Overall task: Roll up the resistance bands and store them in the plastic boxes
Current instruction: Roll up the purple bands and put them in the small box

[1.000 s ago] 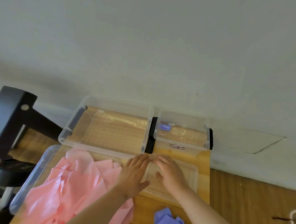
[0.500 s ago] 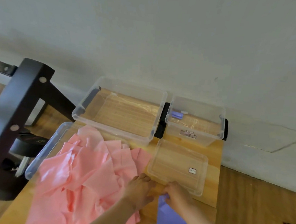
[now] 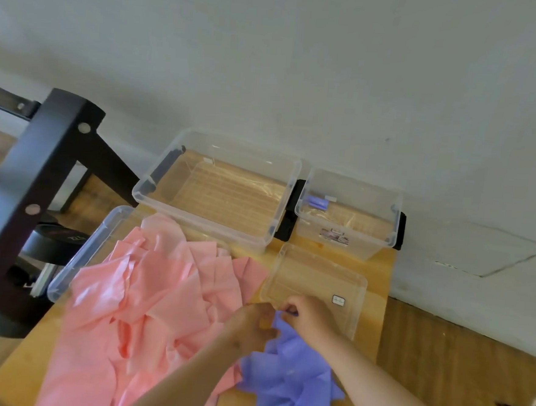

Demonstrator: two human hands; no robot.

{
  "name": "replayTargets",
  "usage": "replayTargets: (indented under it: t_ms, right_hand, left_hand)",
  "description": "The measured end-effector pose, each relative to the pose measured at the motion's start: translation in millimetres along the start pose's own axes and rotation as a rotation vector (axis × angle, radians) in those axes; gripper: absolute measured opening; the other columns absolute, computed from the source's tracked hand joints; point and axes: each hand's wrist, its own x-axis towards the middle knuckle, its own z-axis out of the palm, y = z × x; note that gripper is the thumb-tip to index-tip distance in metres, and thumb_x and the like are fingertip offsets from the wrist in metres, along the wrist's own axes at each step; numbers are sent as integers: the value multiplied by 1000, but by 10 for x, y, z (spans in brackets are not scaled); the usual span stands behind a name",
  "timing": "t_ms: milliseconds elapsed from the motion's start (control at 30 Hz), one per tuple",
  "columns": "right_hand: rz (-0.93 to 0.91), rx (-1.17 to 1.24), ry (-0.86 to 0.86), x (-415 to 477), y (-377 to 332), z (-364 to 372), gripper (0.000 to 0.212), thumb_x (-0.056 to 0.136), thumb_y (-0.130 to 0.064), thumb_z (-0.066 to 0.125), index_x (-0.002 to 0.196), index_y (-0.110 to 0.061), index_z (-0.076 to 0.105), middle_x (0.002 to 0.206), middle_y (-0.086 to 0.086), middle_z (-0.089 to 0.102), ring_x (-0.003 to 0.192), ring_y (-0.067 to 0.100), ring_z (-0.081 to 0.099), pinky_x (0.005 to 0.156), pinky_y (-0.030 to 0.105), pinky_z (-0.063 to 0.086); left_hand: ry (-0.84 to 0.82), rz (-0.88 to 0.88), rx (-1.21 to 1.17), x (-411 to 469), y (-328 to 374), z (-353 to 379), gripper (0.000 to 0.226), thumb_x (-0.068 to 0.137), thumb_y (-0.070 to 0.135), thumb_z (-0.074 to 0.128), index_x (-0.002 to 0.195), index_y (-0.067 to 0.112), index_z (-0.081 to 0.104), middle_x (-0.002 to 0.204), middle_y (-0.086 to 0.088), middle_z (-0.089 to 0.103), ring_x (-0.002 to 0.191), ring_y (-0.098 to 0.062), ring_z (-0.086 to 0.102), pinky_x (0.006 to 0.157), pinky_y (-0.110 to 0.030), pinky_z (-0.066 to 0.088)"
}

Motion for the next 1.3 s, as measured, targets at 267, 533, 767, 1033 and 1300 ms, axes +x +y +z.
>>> replayTargets:
  t_ms: [267, 533, 767, 1033, 1300]
  right_hand:
    - [-112, 176, 137, -72, -648, -824, 9, 90, -22, 64, 94, -20, 72, 93, -5, 70, 88, 10, 63, 80, 30, 50]
    - [-262, 303, 283, -258, -1335, -1626, 1, 87, -20, 69, 86, -20, 70, 89, 1, 71, 88, 15, 64, 81, 32, 48]
    - [-305, 537, 354, -548, -1699, -2230, 23, 82, -25, 75, 99, -21, 61, 84, -1, 64, 79, 14, 61, 74, 28, 48]
    - [-325, 757, 235, -862, -1878, -2483, 16, 79, 1, 74, 89, -8, 65, 73, 2, 67, 63, 5, 66, 65, 17, 51]
    - [-390, 734, 328, -1002, -2168, -2810, 11, 86, 1, 66, 78, -7, 66, 70, 3, 65, 62, 10, 62, 63, 22, 55]
  left_hand:
    - [174, 15, -362, -58, 518, -815, 38, 83, -3, 65, 60, 19, 46, 57, 8, 42, 53, 2, 37, 54, -14, 30]
    - [258, 236, -474, -370, 1076, -1696, 24, 89, -2, 60, 68, 5, 50, 64, -7, 39, 65, -15, 35, 60, -28, 28]
    - [359, 343, -546, -743, 1658, -2395, 23, 97, 7, 51, 77, -1, 57, 72, -6, 57, 72, -15, 55, 75, -34, 51]
    - [451, 397, -736, -1128, 2183, -2945, 25, 99, 12, 50, 74, 10, 56, 73, -3, 62, 69, -12, 65, 59, -23, 53]
    - [464, 390, -856, -1227, 2349, -3164, 24, 95, 21, 57, 112, 3, 58, 100, -9, 67, 89, -18, 67, 69, -23, 55]
